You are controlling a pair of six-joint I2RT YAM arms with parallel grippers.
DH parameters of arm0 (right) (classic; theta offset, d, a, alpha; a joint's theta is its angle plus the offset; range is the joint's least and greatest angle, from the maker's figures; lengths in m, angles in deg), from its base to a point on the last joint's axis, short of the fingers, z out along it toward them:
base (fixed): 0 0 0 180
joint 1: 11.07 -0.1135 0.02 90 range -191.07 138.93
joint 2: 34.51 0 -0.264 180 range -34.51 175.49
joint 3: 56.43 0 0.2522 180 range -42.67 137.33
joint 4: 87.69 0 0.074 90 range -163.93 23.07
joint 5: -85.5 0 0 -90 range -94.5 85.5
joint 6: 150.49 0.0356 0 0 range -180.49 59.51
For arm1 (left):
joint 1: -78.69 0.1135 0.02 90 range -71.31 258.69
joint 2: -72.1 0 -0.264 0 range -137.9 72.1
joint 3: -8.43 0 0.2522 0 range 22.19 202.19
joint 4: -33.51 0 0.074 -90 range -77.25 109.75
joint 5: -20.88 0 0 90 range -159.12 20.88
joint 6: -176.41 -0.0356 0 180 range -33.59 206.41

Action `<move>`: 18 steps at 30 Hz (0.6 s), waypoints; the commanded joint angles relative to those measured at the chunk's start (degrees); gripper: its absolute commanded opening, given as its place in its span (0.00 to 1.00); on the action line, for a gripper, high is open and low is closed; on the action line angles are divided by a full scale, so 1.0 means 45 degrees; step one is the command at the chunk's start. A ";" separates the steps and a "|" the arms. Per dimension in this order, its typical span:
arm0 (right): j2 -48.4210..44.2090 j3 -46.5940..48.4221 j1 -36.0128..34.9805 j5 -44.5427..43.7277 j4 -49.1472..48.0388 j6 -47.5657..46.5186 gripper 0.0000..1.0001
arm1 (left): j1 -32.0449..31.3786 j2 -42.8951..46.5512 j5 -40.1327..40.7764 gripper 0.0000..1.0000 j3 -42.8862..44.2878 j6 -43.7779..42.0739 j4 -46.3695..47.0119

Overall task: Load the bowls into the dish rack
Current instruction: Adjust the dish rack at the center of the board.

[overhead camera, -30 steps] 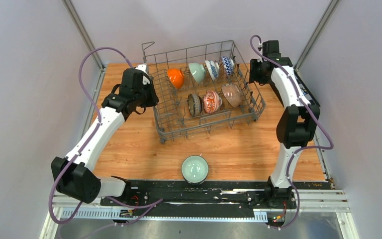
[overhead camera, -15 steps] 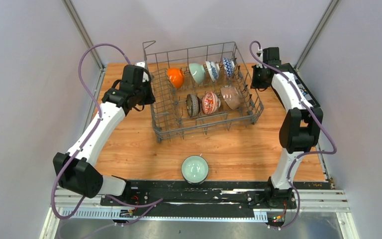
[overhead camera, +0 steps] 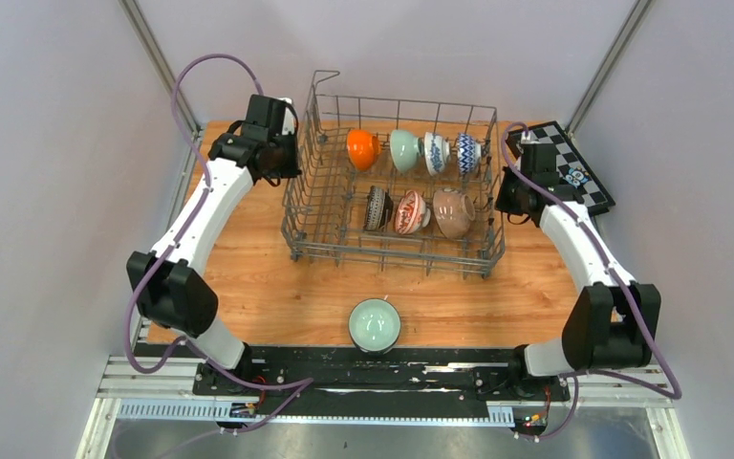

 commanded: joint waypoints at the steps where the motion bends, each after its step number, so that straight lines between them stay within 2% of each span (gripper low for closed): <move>1: -0.1048 -0.1024 -0.0088 -0.0385 -0.0681 0.1021 0.02 | -0.0207 -0.0976 -0.1473 0.00 0.1801 -0.0153 0.0998; 4: -0.0869 -0.0871 -0.0071 -0.0455 -0.0603 0.0877 0.02 | -0.0198 -0.1435 -0.1459 0.00 0.2484 -0.0262 0.0591; 9: -0.0463 -0.0417 -0.0070 -0.0500 -0.0440 0.0928 0.02 | -0.0197 -0.1059 -0.1211 0.02 0.2345 -0.0296 0.0548; 16: -0.0997 -0.0154 -0.0089 -0.0558 -0.0420 0.1007 0.03 | -0.0197 -0.0115 -0.0374 0.28 0.1464 -0.0436 0.0348; 18: -0.1174 -0.0022 -0.0154 -0.1229 -0.0226 0.0937 0.05 | -0.0197 0.0186 -0.0216 0.38 0.1334 -0.0423 0.0304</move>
